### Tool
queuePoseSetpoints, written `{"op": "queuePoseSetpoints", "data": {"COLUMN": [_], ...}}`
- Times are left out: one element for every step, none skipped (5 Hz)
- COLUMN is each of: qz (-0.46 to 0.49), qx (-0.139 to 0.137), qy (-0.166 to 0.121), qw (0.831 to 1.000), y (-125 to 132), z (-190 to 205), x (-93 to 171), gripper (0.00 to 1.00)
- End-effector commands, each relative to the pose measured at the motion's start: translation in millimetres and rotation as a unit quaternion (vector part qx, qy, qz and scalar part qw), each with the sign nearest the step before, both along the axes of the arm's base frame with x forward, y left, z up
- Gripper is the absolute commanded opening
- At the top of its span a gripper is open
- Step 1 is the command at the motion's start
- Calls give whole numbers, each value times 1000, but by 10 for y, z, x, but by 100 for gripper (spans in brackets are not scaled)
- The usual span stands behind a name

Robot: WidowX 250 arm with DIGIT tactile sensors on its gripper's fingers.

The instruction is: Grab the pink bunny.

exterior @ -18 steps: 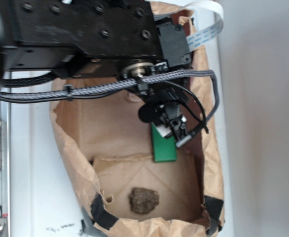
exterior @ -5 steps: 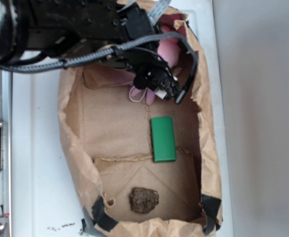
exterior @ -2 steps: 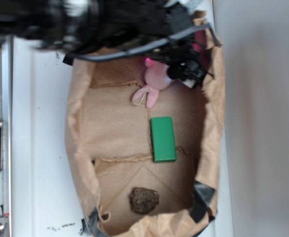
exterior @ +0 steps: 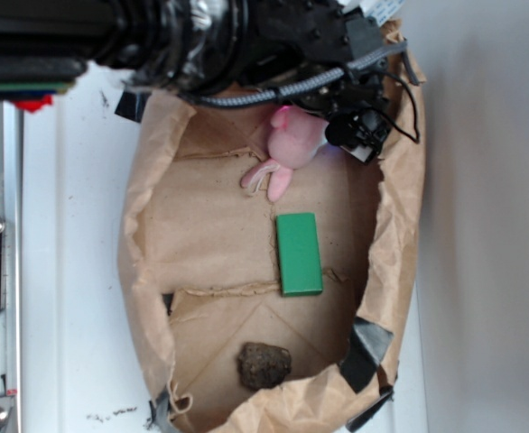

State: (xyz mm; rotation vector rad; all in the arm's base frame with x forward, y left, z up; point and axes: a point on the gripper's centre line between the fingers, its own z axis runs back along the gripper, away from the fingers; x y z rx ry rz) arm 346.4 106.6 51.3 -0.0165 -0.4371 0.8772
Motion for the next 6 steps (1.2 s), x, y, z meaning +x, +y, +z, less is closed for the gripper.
{"op": "queuePoseSetpoints", "data": {"qz": [-32, -73, -126, -170, -197, -248], "qx": [6, -1, -16, -23, -12, -7], "qy": [-35, -26, -11, 0, -11, 37], "qw": [999, 997, 992, 985, 980, 968], "y": [31, -20, -97, -200, -289, -373], "z": [373, 489, 659, 842, 1014, 1205], "x": [154, 33, -67, -127, -209, -254], "gripper": [0, 0, 0, 0, 0, 0]}}
